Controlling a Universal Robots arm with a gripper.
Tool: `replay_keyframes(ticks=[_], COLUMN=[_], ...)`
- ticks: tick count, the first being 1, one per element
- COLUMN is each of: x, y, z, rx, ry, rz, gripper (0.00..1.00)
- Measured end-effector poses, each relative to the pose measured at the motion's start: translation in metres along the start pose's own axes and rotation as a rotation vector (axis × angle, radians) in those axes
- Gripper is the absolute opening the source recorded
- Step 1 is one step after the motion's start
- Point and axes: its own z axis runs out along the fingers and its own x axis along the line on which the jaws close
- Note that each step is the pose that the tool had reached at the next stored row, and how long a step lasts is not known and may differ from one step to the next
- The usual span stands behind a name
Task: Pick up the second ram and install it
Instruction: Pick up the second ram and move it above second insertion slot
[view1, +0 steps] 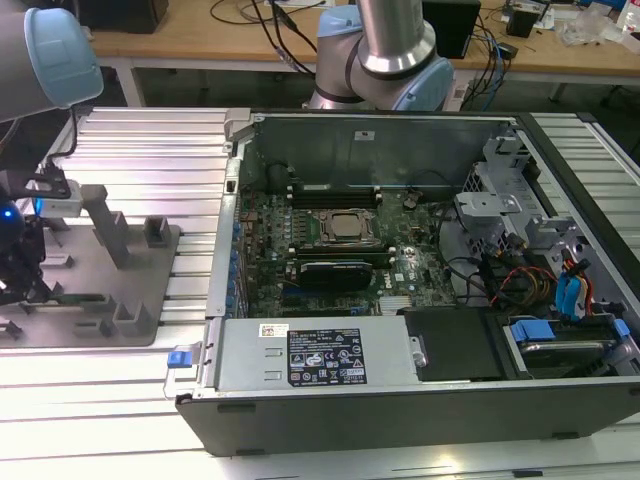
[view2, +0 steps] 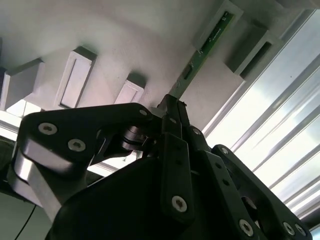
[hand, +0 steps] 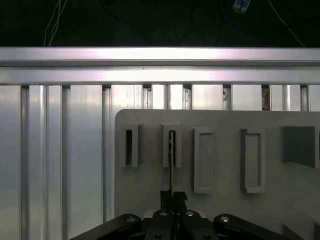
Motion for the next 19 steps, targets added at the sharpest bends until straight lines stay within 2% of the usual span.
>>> replay_keyframes(ticks=[1,10,13,18,19], x=[0.0000,0.0000,-0.0001,-0.0003,-0.0003], y=[0.0000,0.0001,0.0002,0.0006,0.0006], z=[-0.0020,-0.0031,-0.0079,-0.0221,-0.0229], rx=[0.0004,0.0001,0.0003,0.0004,0.0004], ry=[-0.0001,0.0001,0.0000,-0.0009,-0.0009], rz=[0.000,-0.004,-0.004,-0.005,-0.005], gripper=[0.09,0.09,0.09,0.09,0.09])
